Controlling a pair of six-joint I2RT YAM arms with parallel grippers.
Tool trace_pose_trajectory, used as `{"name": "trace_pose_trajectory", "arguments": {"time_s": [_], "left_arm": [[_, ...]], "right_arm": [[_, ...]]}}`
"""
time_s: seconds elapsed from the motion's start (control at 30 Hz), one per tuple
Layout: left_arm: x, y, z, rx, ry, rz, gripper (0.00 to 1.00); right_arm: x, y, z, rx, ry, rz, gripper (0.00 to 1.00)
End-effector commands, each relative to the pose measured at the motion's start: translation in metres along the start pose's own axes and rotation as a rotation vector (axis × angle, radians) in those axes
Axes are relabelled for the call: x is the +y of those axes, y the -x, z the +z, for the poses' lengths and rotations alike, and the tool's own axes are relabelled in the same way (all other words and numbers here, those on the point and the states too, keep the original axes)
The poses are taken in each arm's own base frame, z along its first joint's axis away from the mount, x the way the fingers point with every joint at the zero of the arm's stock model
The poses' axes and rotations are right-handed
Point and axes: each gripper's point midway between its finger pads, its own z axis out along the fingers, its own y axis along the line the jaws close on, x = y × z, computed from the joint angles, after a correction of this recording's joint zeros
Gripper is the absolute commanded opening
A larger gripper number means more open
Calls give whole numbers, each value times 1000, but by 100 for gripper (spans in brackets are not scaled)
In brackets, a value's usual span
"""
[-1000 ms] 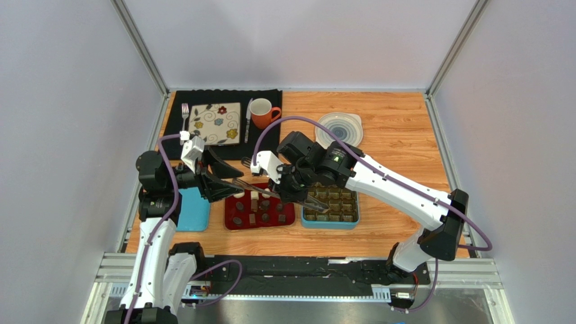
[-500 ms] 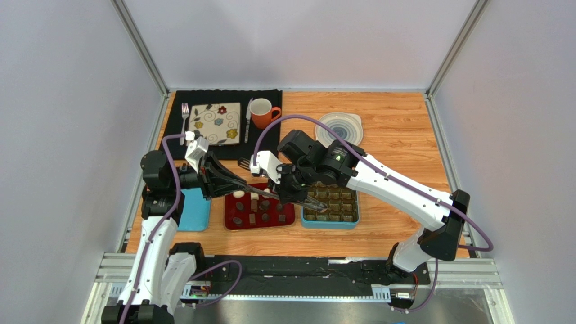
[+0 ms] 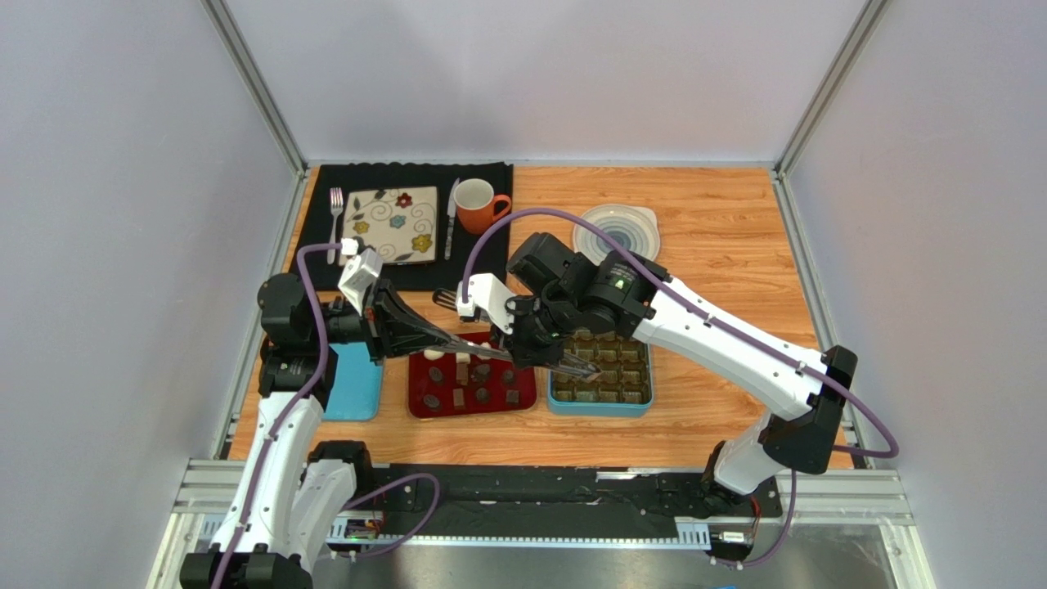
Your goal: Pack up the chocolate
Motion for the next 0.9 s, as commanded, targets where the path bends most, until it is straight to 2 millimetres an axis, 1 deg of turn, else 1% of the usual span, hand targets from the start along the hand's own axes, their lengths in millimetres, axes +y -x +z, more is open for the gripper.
{"name": "trace_pose_trajectory", "arguments": {"time_s": [0.0,0.03,0.07,0.1,0.13,0.17,0.2,0.23,0.27,0.3,0.33,0.37,0.4,0.43,0.47,0.5,0.53,0.57,0.6,0.63,0.67,0.7,0.73,0.77,0.8,0.83,0.87], "left_arm": [[-41,-19,-10,105,-241,-78,0],[-47,-12,-8,65,-252,-84,0],[-49,-7,-8,46,-251,-78,0],[-48,-2,-7,33,-253,-92,0],[-53,9,-6,14,-248,-94,0],[-52,15,-5,3,-246,-90,0],[-45,21,-4,-7,-245,-134,0],[-47,32,-4,-30,-235,-168,0],[-42,39,-5,-53,-213,-194,0],[-27,46,-6,-84,-185,-250,0],[-24,60,-10,-126,-134,-232,0],[-19,65,-12,-145,-112,-247,0],[-5,69,-13,-161,-93,-295,0],[-5,78,-14,-174,-78,-284,0],[-2,82,-14,-175,-78,-302,0],[2,87,-15,-173,-79,-306,0],[3,90,-15,-172,-80,-299,0],[3,93,-15,-172,-81,-285,0],[4,97,-15,-170,-81,-276,0],[1,106,-15,-166,-84,-237,0],[3,111,-15,-166,-87,-227,0],[1,122,-15,-162,-89,-186,0],[2,126,-15,-160,-89,-171,0],[5,131,-15,-160,-91,-163,0],[1,141,-15,-155,-95,-128,0],[1,146,-16,-152,-96,-120,0],[6,152,-16,-150,-96,-128,0]], "right_arm": [[-21,41,-27,-133,-126,-52,3],[-23,41,-28,-136,-139,-46,8],[-27,43,-28,-141,-158,-41,29],[-30,45,-30,-146,-180,-34,41],[-38,44,-32,-146,-225,-16,48],[-42,48,-37,-163,-252,-15,54],[-51,54,-43,-191,-306,-11,64],[-55,59,-48,-217,-330,-8,67],[-58,65,-59,-253,-363,1,71],[-65,77,-71,-305,-412,2,74],[-69,82,-80,-338,-443,8,74],[-76,87,-91,-373,-502,35,75],[-82,99,-116,-457,-572,47,78],[-84,101,-124,-493,-597,64,80],[-86,111,-139,-580,-623,102,86],[-76,114,-164,-662,-628,110,88],[-73,110,-161,-685,-612,128,89],[-67,116,-172,-768,-599,143,92],[-46,117,-190,-864,-523,180,93],[-40,102,-164,-840,-464,201,93],[-28,110,-166,-929,-394,217,93],[-12,110,-159,-976,-277,286,93],[-3,102,-158,-1017,-231,312,93],[-5,93,-132,-1031,-189,365,93],[-2,86,-119,-1037,-141,440,95],[-3,79,-108,-1033,-126,486,96],[-8,70,-88,-1048,-119,519,97]]}}
